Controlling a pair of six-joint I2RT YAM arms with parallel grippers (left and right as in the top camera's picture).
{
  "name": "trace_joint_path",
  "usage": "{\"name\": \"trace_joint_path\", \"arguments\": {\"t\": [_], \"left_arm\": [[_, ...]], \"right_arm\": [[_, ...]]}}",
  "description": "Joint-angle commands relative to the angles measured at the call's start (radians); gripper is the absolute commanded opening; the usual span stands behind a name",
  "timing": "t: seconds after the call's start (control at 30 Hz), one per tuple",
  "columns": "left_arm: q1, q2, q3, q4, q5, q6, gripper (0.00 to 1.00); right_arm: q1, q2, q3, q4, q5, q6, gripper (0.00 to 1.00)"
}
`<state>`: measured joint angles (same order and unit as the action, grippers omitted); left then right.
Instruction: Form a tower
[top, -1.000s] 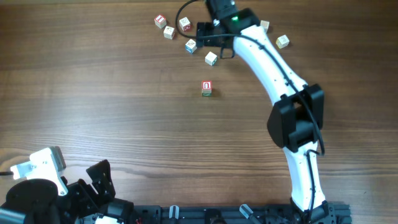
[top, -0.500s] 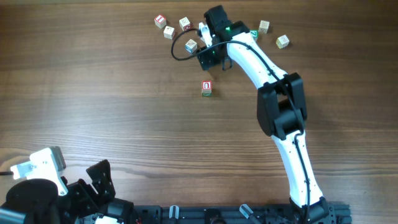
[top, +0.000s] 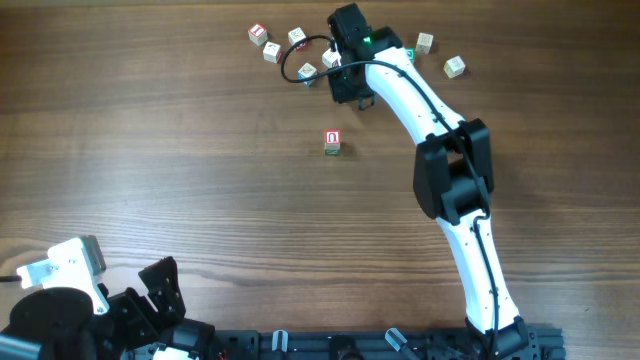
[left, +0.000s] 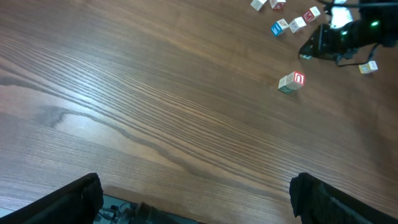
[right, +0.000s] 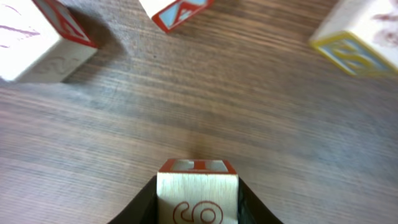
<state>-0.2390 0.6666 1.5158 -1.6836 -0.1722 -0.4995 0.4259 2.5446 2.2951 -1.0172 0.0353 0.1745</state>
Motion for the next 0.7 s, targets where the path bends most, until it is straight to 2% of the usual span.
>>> {"name": "trace_joint_path", "arguments": {"t": [0.0, 0.13, 0.3, 0.4, 0.57, 0.67], "left_arm": [[0.004, -0.003, 0.0, 0.0, -0.012, -0.005, 1.0], [0.004, -0.003, 0.0, 0.0, -0.012, -0.005, 1.0], [0.004, -0.003, 0.0, 0.0, -0.012, -0.005, 1.0], [0.004, -0.003, 0.0, 0.0, -0.012, -0.005, 1.0], [0.004, -0.003, 0.0, 0.0, -0.012, -0.006, 1.0], [0.004, -0.003, 0.0, 0.0, -0.012, -0.006, 1.0]], "right_arm": [[0.003, -0.158, 0.028, -0.076, 0.017, 0.146, 0.26], [0.037, -0.272, 0.028, -0.212, 0.017, 0.222, 0.25], [0.141, -0.31, 0.022, -0.338, 0.018, 0.264, 0.29], [0.158, -0.31, -0.028, -0.321, 0.021, 0.324, 0.3], [0.158, -0.31, -0.181, -0.232, 0.017, 0.327, 0.3], [0.159, -0.31, -0.197, -0.218, 0.017, 0.352, 0.3]]}}
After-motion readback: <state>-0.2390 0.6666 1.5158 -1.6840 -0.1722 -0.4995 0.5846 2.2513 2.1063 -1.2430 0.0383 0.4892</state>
